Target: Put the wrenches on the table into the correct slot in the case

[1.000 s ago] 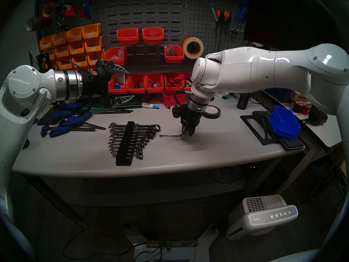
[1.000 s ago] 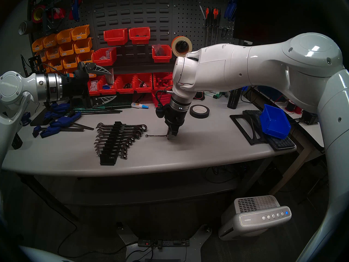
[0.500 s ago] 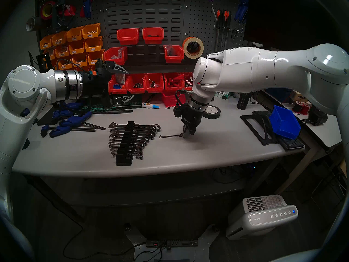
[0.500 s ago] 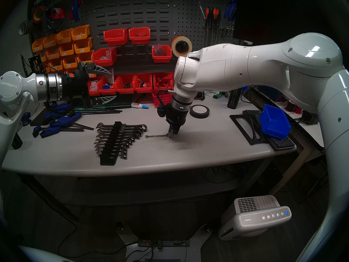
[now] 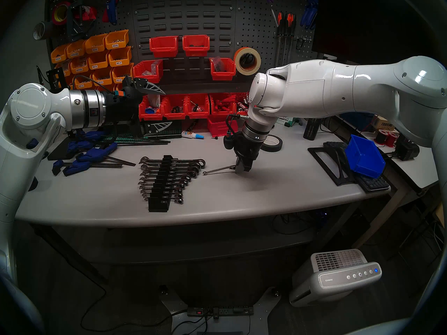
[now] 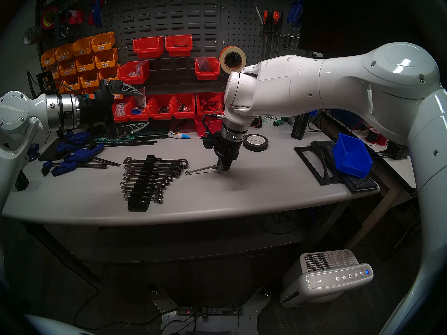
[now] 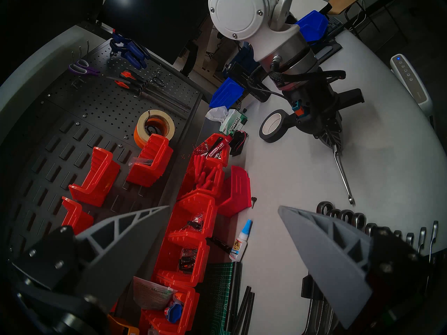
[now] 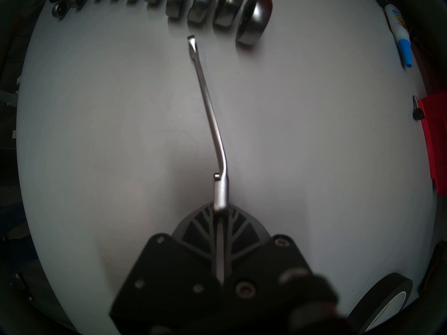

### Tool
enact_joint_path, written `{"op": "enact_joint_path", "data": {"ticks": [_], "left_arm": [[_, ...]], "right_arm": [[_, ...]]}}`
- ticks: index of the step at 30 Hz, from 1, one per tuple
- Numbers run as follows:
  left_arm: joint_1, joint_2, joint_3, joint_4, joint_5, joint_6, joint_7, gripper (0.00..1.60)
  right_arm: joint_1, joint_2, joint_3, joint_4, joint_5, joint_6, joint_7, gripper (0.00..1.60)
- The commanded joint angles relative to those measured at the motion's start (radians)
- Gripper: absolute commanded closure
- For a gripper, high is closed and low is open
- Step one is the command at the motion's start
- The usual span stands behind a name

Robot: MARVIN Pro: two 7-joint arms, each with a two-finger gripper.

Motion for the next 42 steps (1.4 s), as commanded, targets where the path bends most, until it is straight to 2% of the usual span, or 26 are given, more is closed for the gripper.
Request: {"op": "enact_joint_path", "data": {"ticks": [1,11,42], "left_arm": [[-0.024,0.001,-0.025,-0.004,-0.001,0.000,0.013,0.00],[-0.024,0.002,-0.024,-0.004,-0.001,0.000,0.013,0.00],[-0.024,0.002,-0.024,-0.004,-0.002,0.000,0.014,0.00]], "right_arm": [[0.007,0.017,-0.004,-0.005,-0.004,-0.009,-0.002,1.60],[0.005,0.029,-0.012,-0.004,0.003,-0.036,0.020,1.60],[0.017,0.077,-0.018,-0.077,0.003,-0.060,-0.004,1.60]]}}
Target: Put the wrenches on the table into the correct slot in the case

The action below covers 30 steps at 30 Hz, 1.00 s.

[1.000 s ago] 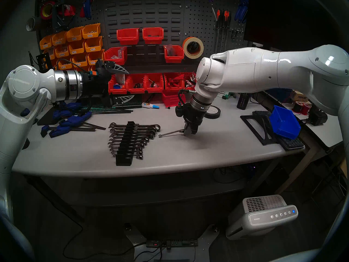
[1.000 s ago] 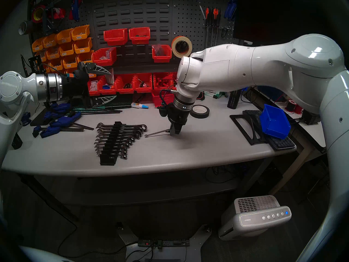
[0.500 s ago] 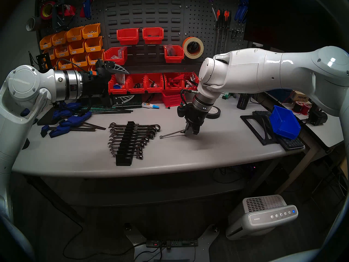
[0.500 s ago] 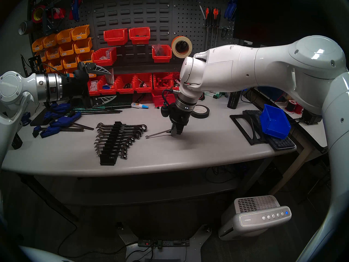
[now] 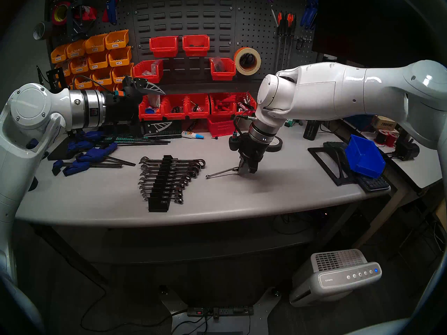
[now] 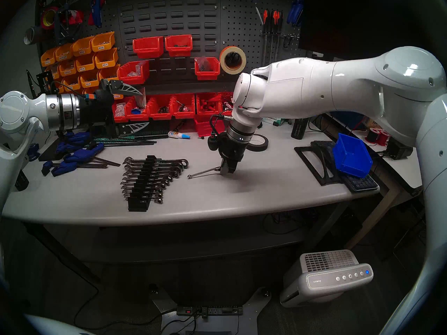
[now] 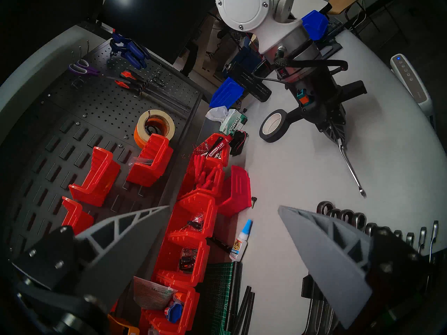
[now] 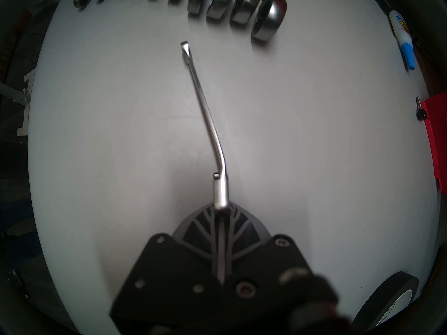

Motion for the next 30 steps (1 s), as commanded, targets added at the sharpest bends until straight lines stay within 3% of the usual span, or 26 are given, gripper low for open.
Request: {"op": "enact_joint_path", "data": {"ticks": [1,7,8,9,10,13,14,16,18,19,20,30], "left_arm": [[-0.024,0.001,-0.024,-0.004,-0.001,0.000,0.013,0.00],[-0.020,0.010,0.005,0.003,0.048,-0.020,0.033,0.00],[-0.020,0.031,0.017,0.004,0.072,-0.030,0.025,0.15],[-0.012,0.039,0.019,0.001,0.092,-0.038,0.030,0.50],[-0.008,0.039,0.018,0.002,0.091,-0.030,0.026,0.51],[0.012,0.059,0.020,-0.010,0.115,-0.026,0.009,0.23],[0.015,0.069,0.025,-0.016,0.126,-0.016,0.002,0.22],[0.021,0.080,0.030,-0.018,0.139,-0.018,-0.010,0.55],[0.033,0.081,0.026,-0.021,0.152,-0.020,-0.008,1.07],[0.031,0.088,0.032,-0.022,0.160,-0.019,-0.015,1.41],[0.033,0.098,0.041,-0.022,0.176,-0.022,-0.019,1.60],[0.014,0.121,0.150,0.027,0.244,-0.035,-0.088,1.60]], "right_arm": [[0.005,0.018,-0.003,-0.032,0.000,0.004,-0.010,1.60],[0.017,0.027,-0.009,-0.054,-0.001,0.012,-0.016,1.60],[0.017,0.028,-0.009,-0.055,0.000,0.013,-0.016,1.60],[0.018,0.028,-0.010,-0.054,0.000,0.012,-0.015,1.60],[0.018,0.029,-0.012,-0.054,0.000,0.013,-0.016,1.60],[0.016,0.028,-0.014,-0.051,0.001,0.011,-0.014,1.60],[0.014,0.028,-0.015,-0.049,0.001,0.009,-0.013,1.60],[0.012,0.027,-0.015,-0.046,0.002,0.006,-0.012,1.60],[0.011,0.025,-0.015,-0.043,0.002,0.005,-0.012,1.60],[0.011,0.025,-0.015,-0.041,0.001,0.004,-0.012,1.60],[0.010,0.024,-0.015,-0.039,0.001,0.002,-0.012,1.60],[0.001,0.009,-0.010,-0.019,0.001,-0.006,-0.010,1.60]]}}
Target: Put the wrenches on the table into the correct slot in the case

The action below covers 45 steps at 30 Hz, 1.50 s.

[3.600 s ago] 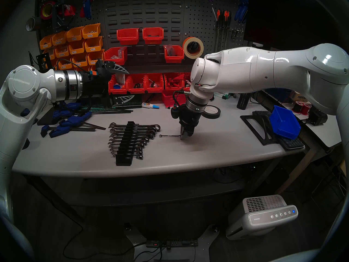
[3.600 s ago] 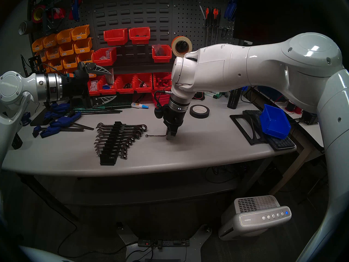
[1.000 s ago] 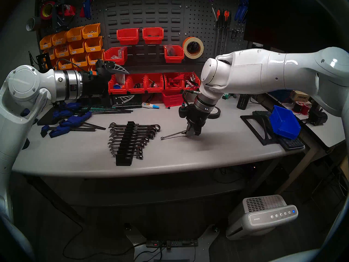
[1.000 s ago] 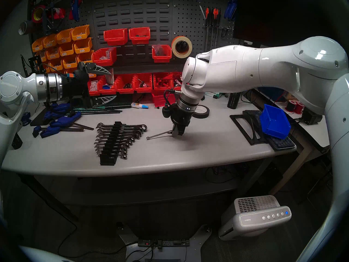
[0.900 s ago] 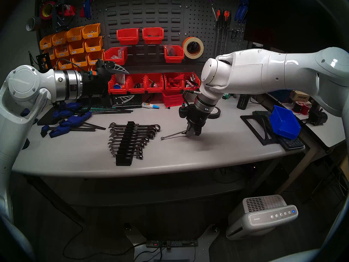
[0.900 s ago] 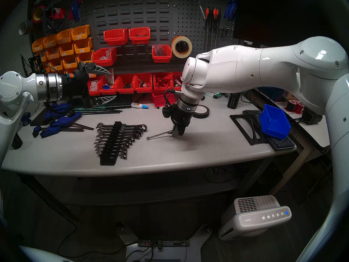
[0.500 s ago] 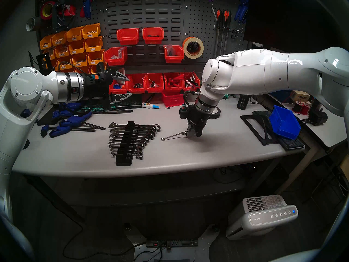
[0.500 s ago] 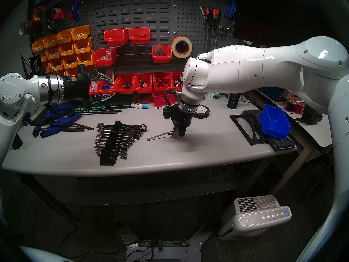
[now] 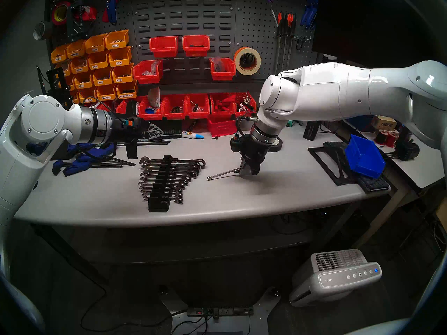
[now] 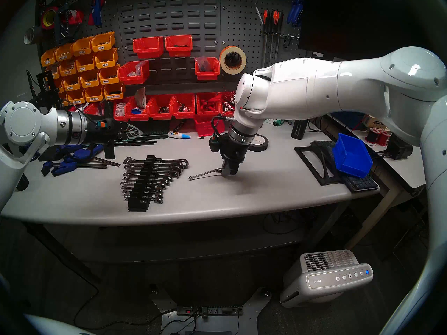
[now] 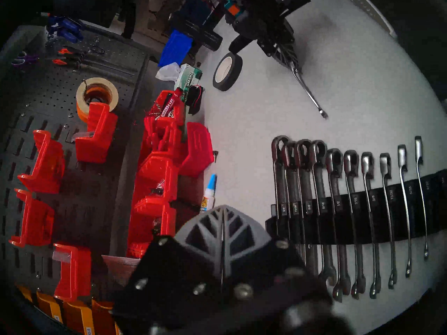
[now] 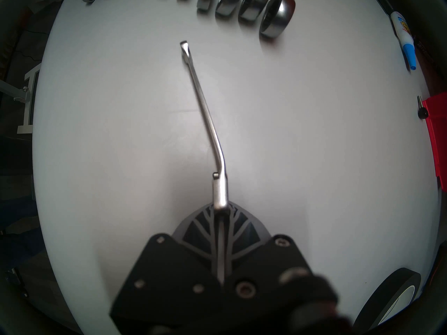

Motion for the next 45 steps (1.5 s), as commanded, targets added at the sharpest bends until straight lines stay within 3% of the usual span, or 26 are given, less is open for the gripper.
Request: {"op": "enact_joint_path", "data": {"ticks": [1,12,31,45], "left_arm": [[-0.031,0.031,0.047,0.039,0.042,-0.013,-0.027,1.60],[-0.066,0.028,0.126,0.092,0.080,-0.047,-0.094,1.60],[-0.093,-0.012,0.158,0.093,0.083,-0.059,-0.135,1.60],[-0.108,-0.057,0.174,0.104,0.124,-0.050,-0.109,1.60]], "right_arm": [[-0.012,-0.012,-0.001,0.013,-0.002,-0.005,-0.002,1.60],[-0.021,-0.021,-0.002,0.033,0.000,-0.010,0.013,1.60],[-0.019,-0.018,-0.010,0.039,0.002,-0.011,0.019,1.60],[-0.010,0.000,-0.016,0.017,0.000,-0.014,0.016,1.60]]}}
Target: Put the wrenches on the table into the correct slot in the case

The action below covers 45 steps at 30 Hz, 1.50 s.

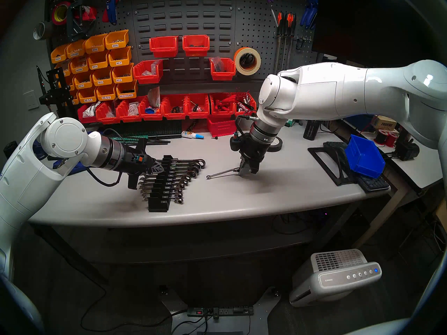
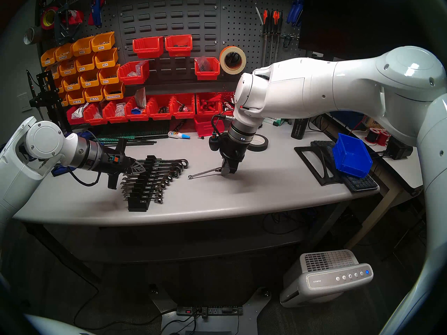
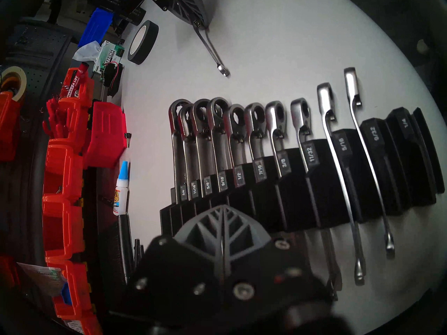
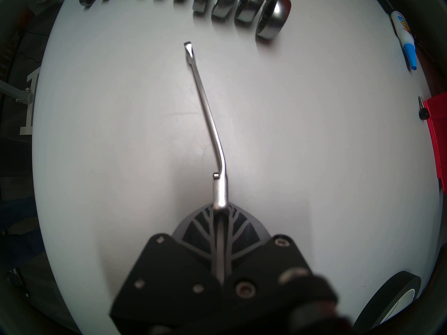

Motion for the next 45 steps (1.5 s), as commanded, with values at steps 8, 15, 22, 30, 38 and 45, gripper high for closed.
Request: {"op": "enact_joint_path", "data": {"ticks": [8,15,22,30,38,45], "left_arm": [[-0.045,-0.034,-0.002,0.005,0.030,0.012,0.029,1.60],[-0.040,-0.043,-0.001,0.008,0.037,0.016,0.029,1.60],[-0.035,-0.059,-0.003,0.008,0.051,0.030,0.048,1.60],[-0.060,-0.103,0.015,0.031,0.080,0.050,0.072,1.60],[-0.091,-0.155,0.040,0.065,0.109,0.063,0.105,1.60],[-0.110,-0.180,0.042,0.094,0.126,0.076,0.128,1.60]], "right_arm": [[0.004,0.032,-0.013,-0.041,-0.002,0.008,-0.016,1.60],[0.009,0.046,-0.015,-0.059,0.000,0.013,-0.026,1.60],[0.011,0.054,-0.016,-0.072,0.001,0.016,-0.031,1.60],[0.010,0.060,-0.016,-0.078,0.003,0.019,-0.034,1.60],[0.007,0.060,-0.016,-0.078,0.002,0.020,-0.032,1.60],[0.002,0.055,-0.016,-0.072,0.002,0.020,-0.028,1.60]]}}
